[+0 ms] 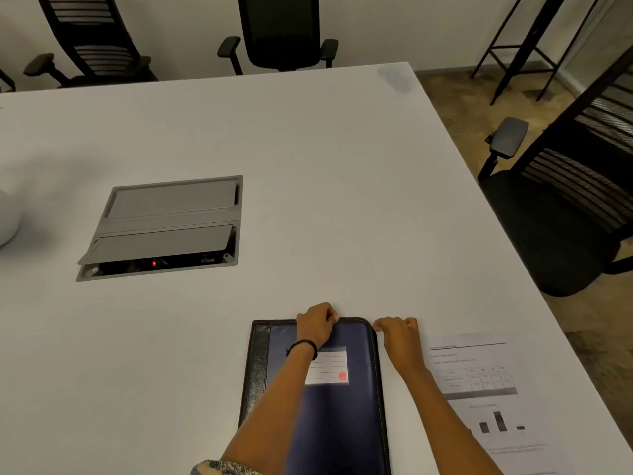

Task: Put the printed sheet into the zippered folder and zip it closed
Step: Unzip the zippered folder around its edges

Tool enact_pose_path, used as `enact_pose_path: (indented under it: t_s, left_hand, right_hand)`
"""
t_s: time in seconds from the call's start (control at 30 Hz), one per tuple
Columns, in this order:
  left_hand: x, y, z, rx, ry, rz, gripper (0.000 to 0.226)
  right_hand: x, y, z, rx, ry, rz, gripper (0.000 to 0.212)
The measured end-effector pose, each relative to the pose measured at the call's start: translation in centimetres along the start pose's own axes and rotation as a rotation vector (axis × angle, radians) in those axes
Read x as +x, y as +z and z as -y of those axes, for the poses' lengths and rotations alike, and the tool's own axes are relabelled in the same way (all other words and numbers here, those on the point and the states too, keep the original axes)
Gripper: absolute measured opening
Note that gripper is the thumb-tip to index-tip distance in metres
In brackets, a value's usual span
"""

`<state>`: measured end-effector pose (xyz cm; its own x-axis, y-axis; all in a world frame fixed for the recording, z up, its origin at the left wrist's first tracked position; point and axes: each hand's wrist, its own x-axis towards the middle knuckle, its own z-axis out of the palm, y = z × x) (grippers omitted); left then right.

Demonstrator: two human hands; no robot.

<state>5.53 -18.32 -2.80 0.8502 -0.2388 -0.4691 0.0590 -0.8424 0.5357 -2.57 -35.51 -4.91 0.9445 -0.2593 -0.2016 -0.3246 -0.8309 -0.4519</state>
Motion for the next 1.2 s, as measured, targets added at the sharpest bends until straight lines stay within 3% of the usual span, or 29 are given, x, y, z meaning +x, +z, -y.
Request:
enact_pose_path:
  t_s: [0.43,0.7,0.77,0.9,1.0,1.07,1.2]
  left_hand:
    - [1.2,-1.8,0.9,-0.138,-0.022,-0.095,0.016]
    - [2.2,-2.3,0.9,-0.058,-0.032,0.009,0.021]
    - [1.4,-1.6,-0.6,0.042,0.045,0.061,0.021]
    - [0.3,-0.3,-2.7,0.332,0.332,-0.048,0.026]
    - [-1.1,1.9,-4.2,0.435,0.588,0.084,0.028]
    - [-2.0,3.1,-4.7,0.493,0.623,0.208,0.026]
    - [-2.6,4.5,-4.9,0.616,0.601,0.256,0.026]
  right_hand:
    - [-0.2,0.2,-0.4,0.041,-0.076,0.060,0.037]
    - [-4.3,0.7,-1.0,0.217,-0.039,0.063,0.025]
    - [-6.3,0.1,-1.5,0.291,0.013,-0.004,0.022]
    - [-6.4,0.3,-1.2,0.321,0.028,0.016,0.024]
    - [-6.3,0.3,-0.9,0.311,0.034,0.010,0.023]
    - [-6.4,0.1,-0.6,0.310,0.039,0.008,0.022]
    - [-6.6,0.0,-0.5,0.310,0.054,0.010,0.021]
